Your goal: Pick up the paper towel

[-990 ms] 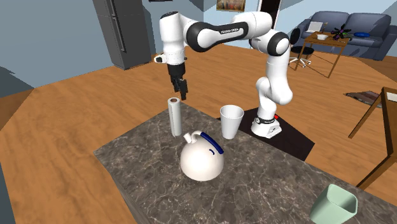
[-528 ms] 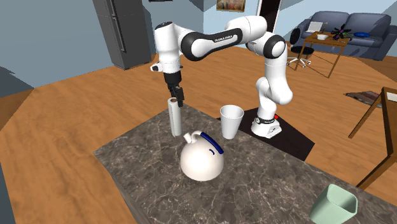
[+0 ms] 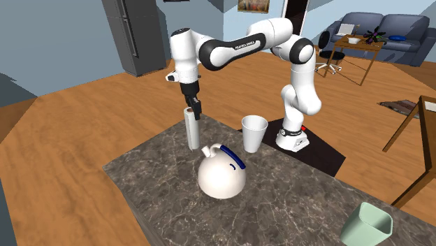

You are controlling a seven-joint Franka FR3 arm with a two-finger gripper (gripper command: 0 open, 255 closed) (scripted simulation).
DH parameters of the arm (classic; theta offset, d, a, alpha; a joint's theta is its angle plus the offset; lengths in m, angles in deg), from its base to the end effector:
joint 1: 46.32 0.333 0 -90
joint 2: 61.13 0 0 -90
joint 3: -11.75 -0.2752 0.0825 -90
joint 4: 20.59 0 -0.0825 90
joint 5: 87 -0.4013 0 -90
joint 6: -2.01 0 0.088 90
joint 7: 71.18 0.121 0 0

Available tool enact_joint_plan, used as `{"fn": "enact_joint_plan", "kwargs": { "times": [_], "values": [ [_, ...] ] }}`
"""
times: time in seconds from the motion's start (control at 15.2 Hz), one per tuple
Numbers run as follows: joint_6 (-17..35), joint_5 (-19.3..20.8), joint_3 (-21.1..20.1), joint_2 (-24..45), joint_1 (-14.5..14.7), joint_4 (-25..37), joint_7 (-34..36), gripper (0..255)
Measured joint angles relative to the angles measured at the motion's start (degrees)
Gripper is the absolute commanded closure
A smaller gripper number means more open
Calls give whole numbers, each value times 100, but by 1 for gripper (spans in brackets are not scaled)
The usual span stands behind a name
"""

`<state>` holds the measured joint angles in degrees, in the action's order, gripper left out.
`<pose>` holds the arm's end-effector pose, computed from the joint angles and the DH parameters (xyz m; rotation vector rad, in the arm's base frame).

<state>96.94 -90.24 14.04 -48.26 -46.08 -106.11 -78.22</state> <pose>0.6312 -0.0143 0.4801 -3.0860 -0.1255 0.0869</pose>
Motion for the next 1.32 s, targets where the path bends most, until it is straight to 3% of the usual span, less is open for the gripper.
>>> {"fn": "enact_joint_plan", "kwargs": {
  "times": [0.53,1.32],
  "values": [
    [-177,-7,-3,44,-1,209,3,255],
    [-1216,-19,-3,291,-16,1496,51,255]
  ]
}}
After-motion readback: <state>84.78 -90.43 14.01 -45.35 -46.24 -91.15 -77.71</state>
